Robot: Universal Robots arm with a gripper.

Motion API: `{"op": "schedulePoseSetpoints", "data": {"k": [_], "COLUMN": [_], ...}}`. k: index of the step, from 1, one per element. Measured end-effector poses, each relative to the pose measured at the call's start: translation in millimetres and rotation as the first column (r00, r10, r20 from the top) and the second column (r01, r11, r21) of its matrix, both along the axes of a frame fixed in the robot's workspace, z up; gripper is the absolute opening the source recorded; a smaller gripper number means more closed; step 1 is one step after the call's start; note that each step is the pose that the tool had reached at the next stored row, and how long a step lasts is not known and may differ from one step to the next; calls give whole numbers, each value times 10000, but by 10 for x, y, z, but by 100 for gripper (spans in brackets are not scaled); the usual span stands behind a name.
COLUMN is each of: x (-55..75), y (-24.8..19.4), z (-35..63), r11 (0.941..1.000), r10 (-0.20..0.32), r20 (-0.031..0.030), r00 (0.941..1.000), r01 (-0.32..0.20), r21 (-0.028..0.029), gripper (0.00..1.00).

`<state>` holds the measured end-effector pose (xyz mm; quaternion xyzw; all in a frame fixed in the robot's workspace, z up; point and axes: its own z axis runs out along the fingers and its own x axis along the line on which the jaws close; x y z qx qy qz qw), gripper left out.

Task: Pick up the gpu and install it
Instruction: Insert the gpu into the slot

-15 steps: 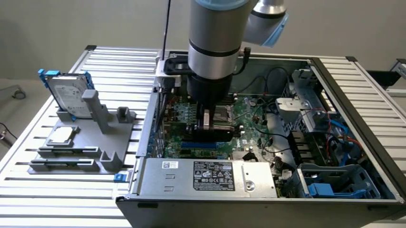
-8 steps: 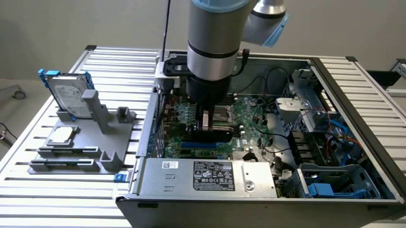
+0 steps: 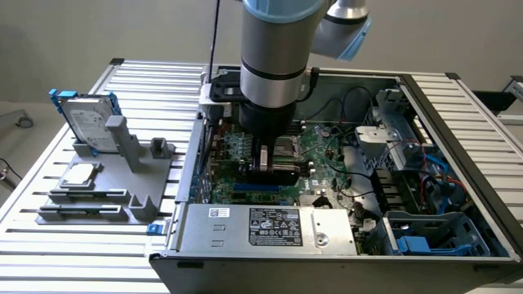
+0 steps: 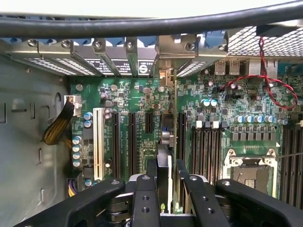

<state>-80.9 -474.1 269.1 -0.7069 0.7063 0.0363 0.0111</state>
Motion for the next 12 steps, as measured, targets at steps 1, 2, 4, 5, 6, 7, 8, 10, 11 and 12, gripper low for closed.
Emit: {"op": "schedulePoseSetpoints", "data": {"k": [1, 2, 4, 5, 6, 7, 8, 10, 11, 12], "x": [0, -1, 0, -1, -1, -1, -1, -1, -1, -1], "y": [0, 0, 0, 0, 0, 0, 0, 0, 0, -1], "z": [-8, -15, -30, -38, -47, -56, -66, -80, -82, -83], "r11": [10000, 10000, 10000, 10000, 10000, 10000, 10000, 10000, 10000, 10000], "r10": [-1, -1, 0, -1, -1, -1, -1, -1, -1, -1], "r20": [0, 0, 0, 0, 0, 0, 0, 0, -1, -2], "r00": [10000, 10000, 10000, 10000, 10000, 10000, 10000, 10000, 10000, 10000], "r01": [1, 1, 0, 1, 1, 1, 1, 1, 1, 1], "r21": [-1, 0, 0, 0, 0, 1, 3, 4, 4, 4], "gripper": [27, 27, 27, 27, 27, 27, 27, 27, 27, 27]}}
